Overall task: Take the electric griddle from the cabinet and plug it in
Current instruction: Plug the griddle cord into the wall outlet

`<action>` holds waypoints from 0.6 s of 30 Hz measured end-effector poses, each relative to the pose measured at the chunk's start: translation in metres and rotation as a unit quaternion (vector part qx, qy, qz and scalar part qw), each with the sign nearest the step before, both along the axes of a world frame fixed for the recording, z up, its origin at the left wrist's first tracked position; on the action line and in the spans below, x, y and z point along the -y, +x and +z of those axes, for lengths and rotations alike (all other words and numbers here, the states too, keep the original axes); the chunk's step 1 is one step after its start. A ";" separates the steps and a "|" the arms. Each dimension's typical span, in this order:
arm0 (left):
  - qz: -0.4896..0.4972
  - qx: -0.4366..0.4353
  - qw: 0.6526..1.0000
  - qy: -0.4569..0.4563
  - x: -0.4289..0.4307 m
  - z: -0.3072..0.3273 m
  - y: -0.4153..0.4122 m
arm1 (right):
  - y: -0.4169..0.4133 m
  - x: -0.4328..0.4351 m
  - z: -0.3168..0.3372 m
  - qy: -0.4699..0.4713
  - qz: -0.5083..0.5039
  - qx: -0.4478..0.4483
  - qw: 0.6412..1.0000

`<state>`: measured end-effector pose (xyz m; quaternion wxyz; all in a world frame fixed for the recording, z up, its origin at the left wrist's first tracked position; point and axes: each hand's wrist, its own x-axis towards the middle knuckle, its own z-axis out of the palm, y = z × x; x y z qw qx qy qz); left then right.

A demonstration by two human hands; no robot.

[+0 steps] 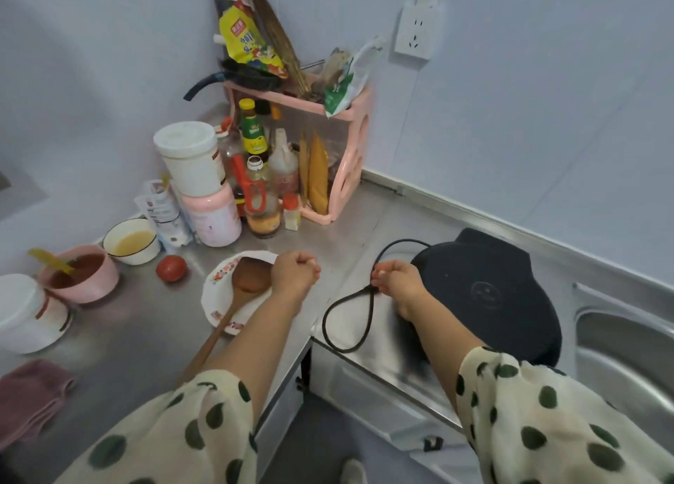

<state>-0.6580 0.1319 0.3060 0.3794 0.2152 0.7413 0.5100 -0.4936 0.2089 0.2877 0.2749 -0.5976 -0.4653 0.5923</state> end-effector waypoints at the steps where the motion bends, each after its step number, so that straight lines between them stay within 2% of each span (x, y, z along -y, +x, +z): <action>1: 0.002 0.004 1.000 -0.002 -0.008 -0.003 0.001 | 0.000 -0.011 -0.006 0.021 0.027 0.037 0.999; 3: 0.011 0.006 1.000 -0.014 -0.027 -0.013 0.004 | 0.000 -0.037 -0.017 0.073 0.106 0.134 0.983; 5: 0.012 0.009 1.000 -0.024 -0.040 -0.024 0.005 | -0.001 -0.054 -0.024 0.136 0.205 0.249 0.937; 9: 0.030 0.009 0.998 -0.047 -0.059 -0.049 0.007 | -0.005 -0.079 -0.043 0.224 0.378 0.409 0.800; 11: 0.033 0.012 0.997 -0.062 -0.062 -0.059 0.010 | -0.007 -0.084 -0.049 0.266 0.446 0.474 0.711; 12: 0.036 0.014 0.997 -0.067 -0.063 -0.064 0.011 | -0.008 -0.086 -0.052 0.287 0.472 0.500 0.667; 14: 0.044 0.017 0.996 -0.079 -0.066 -0.072 0.013 | -0.010 -0.089 -0.061 0.305 0.499 0.541 0.604; 18: 0.050 0.024 0.995 -0.086 -0.070 -0.079 0.012 | -0.015 -0.095 -0.079 0.328 0.509 0.577 0.549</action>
